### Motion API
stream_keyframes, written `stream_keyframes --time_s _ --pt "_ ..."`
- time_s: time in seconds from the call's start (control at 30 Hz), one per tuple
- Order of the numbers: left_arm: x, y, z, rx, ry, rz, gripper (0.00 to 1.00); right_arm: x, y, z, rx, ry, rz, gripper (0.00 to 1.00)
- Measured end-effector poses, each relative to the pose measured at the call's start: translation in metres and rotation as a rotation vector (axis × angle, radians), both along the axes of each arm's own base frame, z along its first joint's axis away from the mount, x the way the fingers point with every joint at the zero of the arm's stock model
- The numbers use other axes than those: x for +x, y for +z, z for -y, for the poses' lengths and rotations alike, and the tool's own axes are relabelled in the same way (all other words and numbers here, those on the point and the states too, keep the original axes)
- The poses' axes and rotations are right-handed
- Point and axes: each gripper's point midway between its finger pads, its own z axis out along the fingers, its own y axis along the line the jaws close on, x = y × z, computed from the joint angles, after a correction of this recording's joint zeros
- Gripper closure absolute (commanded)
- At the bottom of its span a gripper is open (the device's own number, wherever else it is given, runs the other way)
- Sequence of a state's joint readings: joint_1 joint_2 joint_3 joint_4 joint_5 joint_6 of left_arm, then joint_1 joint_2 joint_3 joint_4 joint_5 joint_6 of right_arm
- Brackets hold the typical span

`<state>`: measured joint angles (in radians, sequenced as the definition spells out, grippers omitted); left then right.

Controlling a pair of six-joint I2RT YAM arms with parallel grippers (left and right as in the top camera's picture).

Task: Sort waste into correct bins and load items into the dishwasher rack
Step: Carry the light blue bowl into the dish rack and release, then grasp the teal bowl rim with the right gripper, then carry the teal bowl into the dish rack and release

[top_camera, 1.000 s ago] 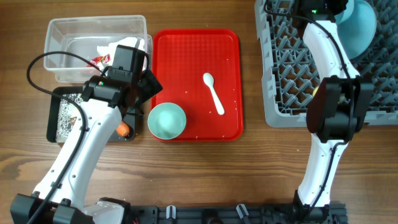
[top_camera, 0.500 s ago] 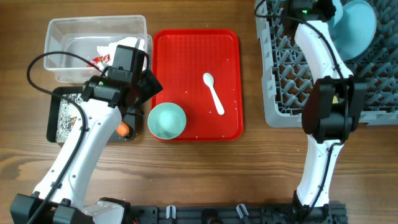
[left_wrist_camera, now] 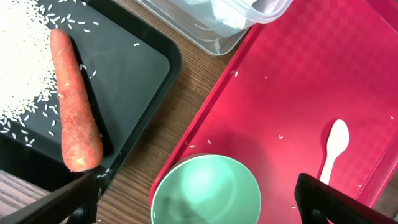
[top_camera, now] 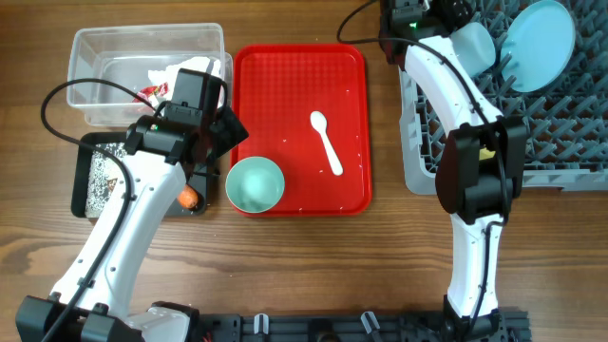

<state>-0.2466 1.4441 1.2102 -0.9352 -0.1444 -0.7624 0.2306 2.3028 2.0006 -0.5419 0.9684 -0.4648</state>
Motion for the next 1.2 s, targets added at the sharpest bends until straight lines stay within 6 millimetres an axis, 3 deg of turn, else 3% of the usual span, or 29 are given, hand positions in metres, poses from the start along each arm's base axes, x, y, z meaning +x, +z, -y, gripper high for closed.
stream_keyframes --time_s 0.07,0.13,0.2,0.23,0.27,0.33,0.4,0.47,0.53,0.63,0.73,0.87,0.9,1.03,1.2 --pt "0.000 0.000 0.000 0.000 0.000 0.000 0.00 -0.003 0.001 -0.007 0.075 0.023 0.003 0.14" --pt "0.000 0.000 0.000 0.000 0.000 0.000 0.00 -0.015 0.019 -0.023 0.224 0.091 -0.003 0.14" --pt "0.000 0.000 0.000 0.000 0.000 0.000 0.00 -0.044 0.044 -0.059 0.483 0.231 -0.063 0.21" --pt "0.000 0.000 0.000 0.000 0.000 0.000 0.00 -0.060 0.047 -0.085 0.638 0.313 -0.122 0.25" --pt "0.000 0.000 0.000 0.000 0.000 0.000 0.00 -0.090 0.040 -0.133 0.900 0.426 -0.259 0.29" --pt "0.000 0.000 0.000 0.000 0.000 -0.001 0.00 -0.126 0.018 -0.179 1.146 0.468 -0.439 0.30" --pt "0.000 0.000 0.000 0.000 0.000 0.000 0.00 -0.168 -0.025 -0.217 1.323 0.394 -0.636 0.30" --pt "0.000 0.000 0.000 0.000 0.000 0.000 0.00 -0.208 -0.067 -0.245 1.394 0.290 -0.777 0.33" --pt "0.000 0.000 0.000 0.000 0.000 0.000 0.00 -0.236 -0.092 -0.279 1.434 0.242 -0.840 0.37" --pt "0.000 0.000 0.000 0.000 0.000 0.001 0.00 -0.251 -0.107 -0.328 1.467 0.211 -0.797 0.39" --pt "0.000 0.000 0.000 0.000 0.000 0.000 0.00 -0.266 -0.124 -0.344 1.382 0.164 -0.758 0.56" --pt "0.000 0.000 0.000 0.000 0.000 0.000 0.00 -0.258 -0.134 -0.340 1.368 0.091 -0.707 0.92" --pt "0.000 0.000 0.000 0.000 0.000 0.000 0.00 -0.258 -0.140 -0.338 1.361 0.074 -0.708 0.96" --pt "0.000 0.000 0.000 0.000 0.000 0.000 0.00 -0.256 -0.144 -0.335 1.369 0.045 -0.707 0.96" --pt "0.000 0.000 0.000 0.000 0.000 0.000 0.00 -0.229 -0.139 -0.323 1.414 0.043 -0.638 0.96"
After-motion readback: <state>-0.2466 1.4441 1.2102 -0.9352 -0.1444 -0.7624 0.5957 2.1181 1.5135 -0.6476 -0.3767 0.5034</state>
